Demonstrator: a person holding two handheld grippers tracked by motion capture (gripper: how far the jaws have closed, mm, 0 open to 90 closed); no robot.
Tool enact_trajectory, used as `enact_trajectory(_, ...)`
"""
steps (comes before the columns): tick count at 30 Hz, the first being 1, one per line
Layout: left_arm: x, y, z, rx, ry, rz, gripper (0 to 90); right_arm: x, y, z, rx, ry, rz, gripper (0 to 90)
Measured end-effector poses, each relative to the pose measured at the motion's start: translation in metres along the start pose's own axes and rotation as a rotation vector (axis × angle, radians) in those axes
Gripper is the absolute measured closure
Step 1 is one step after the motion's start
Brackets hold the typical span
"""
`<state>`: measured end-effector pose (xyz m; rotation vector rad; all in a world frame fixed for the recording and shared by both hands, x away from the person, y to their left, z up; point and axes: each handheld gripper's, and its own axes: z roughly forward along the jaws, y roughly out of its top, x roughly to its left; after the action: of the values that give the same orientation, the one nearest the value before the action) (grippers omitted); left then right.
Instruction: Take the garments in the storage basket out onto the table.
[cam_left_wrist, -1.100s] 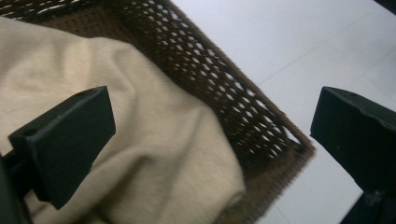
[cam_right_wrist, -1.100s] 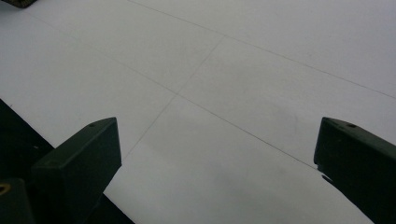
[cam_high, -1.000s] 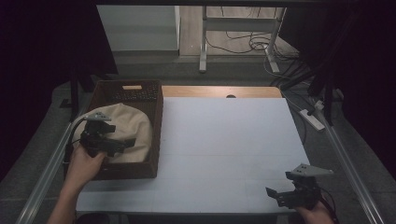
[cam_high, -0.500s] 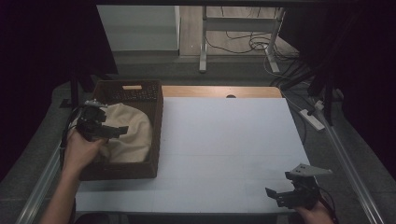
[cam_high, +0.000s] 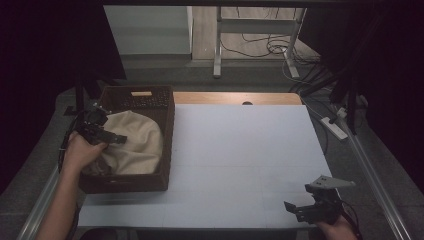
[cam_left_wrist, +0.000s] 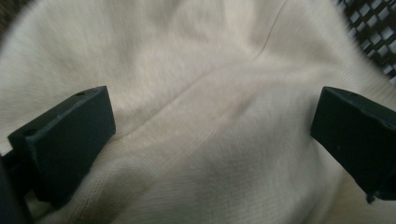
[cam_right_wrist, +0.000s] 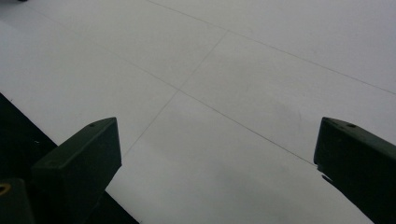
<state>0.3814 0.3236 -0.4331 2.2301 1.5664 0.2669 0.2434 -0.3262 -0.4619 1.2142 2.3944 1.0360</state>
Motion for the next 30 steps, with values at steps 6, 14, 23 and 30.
enact_trajectory(6, 0.002, -0.006, 0.025, 0.088, -0.055, 0.002, 0.0, 0.001, 0.000, 0.000, 0.004, -0.002, -0.007, 1.2)
enact_trajectory(14, 0.001, -0.007, 0.057, 0.169, -0.123, -0.044, 0.0, 0.002, 0.000, 0.000, 0.009, -0.006, -0.013, 1.2)
enact_trajectory(23, -0.007, 0.000, 0.061, 0.212, -0.095, -0.027, 23.9, 0.003, 0.000, 0.001, 0.017, -0.008, -0.030, 1.2)
enact_trajectory(30, -0.014, 0.003, 0.057, 0.214, -0.106, -0.007, 53.0, 0.003, 0.000, 0.001, 0.016, -0.005, -0.025, 1.2)
